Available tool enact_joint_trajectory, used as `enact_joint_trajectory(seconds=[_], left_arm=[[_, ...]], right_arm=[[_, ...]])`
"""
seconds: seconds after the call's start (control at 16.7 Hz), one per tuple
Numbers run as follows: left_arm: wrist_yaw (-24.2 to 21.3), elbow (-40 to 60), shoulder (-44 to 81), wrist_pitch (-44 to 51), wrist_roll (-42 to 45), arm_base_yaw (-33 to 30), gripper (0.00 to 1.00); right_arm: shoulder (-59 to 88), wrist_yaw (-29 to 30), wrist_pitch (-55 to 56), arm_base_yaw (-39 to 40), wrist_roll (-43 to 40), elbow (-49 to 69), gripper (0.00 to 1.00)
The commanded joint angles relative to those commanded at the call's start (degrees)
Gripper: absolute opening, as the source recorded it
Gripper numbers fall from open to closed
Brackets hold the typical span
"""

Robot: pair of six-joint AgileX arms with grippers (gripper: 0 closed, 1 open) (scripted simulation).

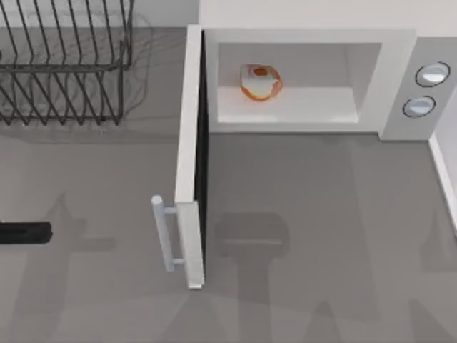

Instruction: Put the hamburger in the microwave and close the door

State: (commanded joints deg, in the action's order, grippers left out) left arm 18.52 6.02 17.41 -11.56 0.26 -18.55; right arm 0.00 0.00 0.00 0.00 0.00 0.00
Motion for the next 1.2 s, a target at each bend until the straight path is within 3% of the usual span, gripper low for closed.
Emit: enact_joint_trajectory(seconds=[0.48,1.2], left_arm=[[-1.6,2.2,5.1,-2.5,0.1,1.4,0.00],[-2.1,3.8,2.5,3.6,-1.5,1.5,0.00]], right_arm=[[0.0,0.0,0.0,0.0,0.0,0.0,1.00],[0.0,0.0,0.0,0.0,0.0,0.0,1.00]])
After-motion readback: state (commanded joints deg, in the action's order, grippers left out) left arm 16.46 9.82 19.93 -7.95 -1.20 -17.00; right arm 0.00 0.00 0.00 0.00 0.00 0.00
